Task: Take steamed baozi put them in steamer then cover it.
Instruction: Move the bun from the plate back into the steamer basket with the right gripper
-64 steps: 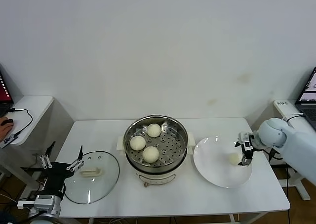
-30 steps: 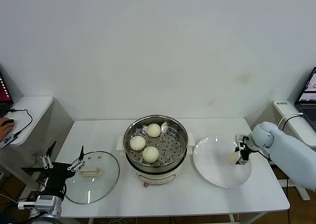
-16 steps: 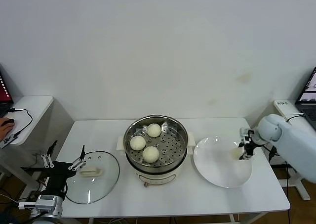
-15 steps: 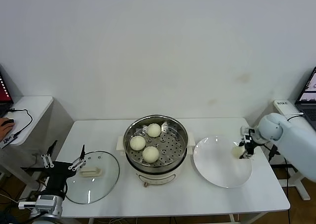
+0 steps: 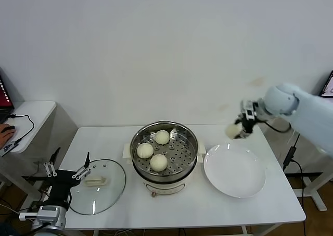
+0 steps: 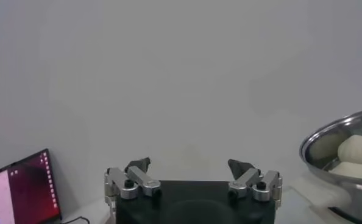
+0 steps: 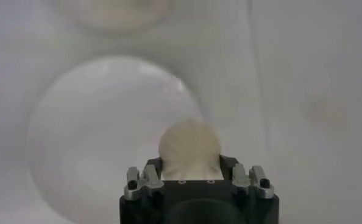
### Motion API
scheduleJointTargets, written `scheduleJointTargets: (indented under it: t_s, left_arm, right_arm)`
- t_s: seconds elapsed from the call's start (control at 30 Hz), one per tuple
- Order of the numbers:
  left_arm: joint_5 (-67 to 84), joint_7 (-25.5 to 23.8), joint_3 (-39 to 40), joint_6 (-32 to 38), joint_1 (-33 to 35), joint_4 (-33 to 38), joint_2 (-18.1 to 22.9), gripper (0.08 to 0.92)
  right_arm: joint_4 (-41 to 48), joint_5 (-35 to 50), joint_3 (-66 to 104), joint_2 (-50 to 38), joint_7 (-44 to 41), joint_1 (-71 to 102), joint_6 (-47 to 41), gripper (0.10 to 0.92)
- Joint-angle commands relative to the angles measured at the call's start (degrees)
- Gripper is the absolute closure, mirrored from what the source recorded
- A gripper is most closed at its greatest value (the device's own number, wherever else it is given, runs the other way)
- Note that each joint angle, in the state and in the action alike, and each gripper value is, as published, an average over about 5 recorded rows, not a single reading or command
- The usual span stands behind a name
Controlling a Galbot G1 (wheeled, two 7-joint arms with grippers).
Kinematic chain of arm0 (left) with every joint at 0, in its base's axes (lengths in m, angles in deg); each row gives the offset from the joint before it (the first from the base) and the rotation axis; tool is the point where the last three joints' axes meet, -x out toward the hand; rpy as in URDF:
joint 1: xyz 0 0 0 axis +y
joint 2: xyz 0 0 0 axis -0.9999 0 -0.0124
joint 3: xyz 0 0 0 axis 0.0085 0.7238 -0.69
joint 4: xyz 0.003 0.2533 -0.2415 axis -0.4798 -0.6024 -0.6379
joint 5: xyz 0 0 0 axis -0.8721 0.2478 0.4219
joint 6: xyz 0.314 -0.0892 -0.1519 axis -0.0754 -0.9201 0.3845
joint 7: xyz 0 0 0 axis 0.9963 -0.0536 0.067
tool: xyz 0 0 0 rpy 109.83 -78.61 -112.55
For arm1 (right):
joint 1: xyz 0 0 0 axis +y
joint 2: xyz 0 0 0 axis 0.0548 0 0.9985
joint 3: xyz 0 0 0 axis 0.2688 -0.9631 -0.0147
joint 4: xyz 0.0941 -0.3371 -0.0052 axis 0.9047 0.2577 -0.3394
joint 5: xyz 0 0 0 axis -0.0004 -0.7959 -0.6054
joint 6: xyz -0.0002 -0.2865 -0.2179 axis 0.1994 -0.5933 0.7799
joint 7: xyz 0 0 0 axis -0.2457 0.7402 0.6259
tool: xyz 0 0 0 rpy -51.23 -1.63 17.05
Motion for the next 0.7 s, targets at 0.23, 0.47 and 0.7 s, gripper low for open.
scheduleJointTargets:
  t_s: [0.23, 0.47, 0.7]
  left_arm:
    - [-0.41, 0.05, -0.17, -0.04, 0.44, 0.89, 0.59, 0.177]
    - [-0.62, 0.05, -0.64, -0.05, 0.50, 0.69, 0.67, 0.177]
    - [-1.09, 0.11, -0.37, -0.19, 0.22, 0.71, 1.18, 0.177]
  right_arm:
    - [-6.66, 20.74, -7.93, 13.62, 13.80, -4.77, -10.74, 0.422]
    - [-2.88, 20.51, -7.47, 17.56, 17.32, 0.84, -11.62, 0.417]
    - [-0.17, 17.44, -7.29, 19.71, 18.73, 5.04, -11.66, 0.414]
